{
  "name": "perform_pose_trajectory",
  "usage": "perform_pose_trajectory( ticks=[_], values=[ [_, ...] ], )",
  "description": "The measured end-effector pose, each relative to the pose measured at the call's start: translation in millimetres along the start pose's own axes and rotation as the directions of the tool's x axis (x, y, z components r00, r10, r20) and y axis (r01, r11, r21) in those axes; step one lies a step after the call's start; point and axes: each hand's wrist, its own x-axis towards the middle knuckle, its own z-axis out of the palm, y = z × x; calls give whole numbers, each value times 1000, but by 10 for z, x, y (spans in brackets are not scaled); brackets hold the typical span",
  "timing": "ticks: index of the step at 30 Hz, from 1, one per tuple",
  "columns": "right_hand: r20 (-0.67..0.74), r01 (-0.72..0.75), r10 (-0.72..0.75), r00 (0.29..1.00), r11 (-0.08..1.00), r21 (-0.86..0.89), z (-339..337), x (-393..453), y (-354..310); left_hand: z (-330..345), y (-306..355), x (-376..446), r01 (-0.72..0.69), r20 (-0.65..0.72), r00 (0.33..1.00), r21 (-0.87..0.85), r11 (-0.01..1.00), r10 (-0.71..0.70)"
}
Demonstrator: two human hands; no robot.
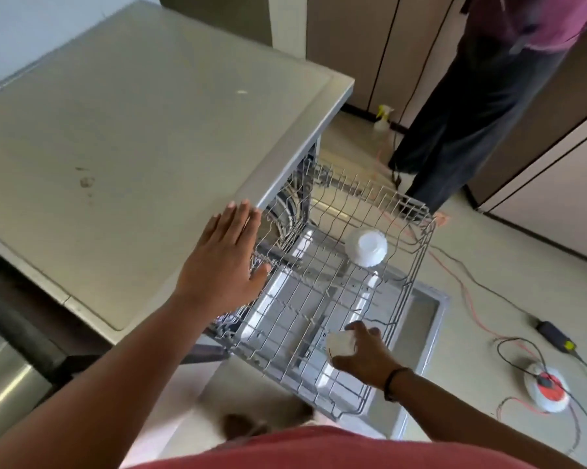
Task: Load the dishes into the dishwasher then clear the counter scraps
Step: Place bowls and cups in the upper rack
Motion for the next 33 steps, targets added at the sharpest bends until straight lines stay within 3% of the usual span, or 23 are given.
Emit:
perform_pose_trajectory(
  ticks=[1,3,5,9,16,23,29,33],
  values=[
    [7,61,-61,998,975,-213,89,36,16,-7,-1,6,-6,6,1000,5,1000,6],
    [57,190,-190,980,818,-543,245,88,20,-13,11,8,-18,18,1000,29,999,17],
    [139,283,-264,954,654,-701,367,157,30,-18,22,3,-20,15,1000,38,999,20],
    [314,416,-281,907,482,-771,526,269,79,-9,38,10,-6,0,1000,65,998,6],
    [422,529,-340,840,343,-776,643,335,45,-8,53,17,-4,6,1000,118,993,3],
    [456,528,-268,849,391,-754,577,458,122,-9,61,20,-16,30,999,153,988,11],
    [359,398,-231,904,762,-512,255,472,10,-52,73,8,-17,68,998,151,988,6],
    [237,292,-212,948,878,-379,-119,352,-300,-69,73,-11,-13,67,998,127,992,5]
  ],
)
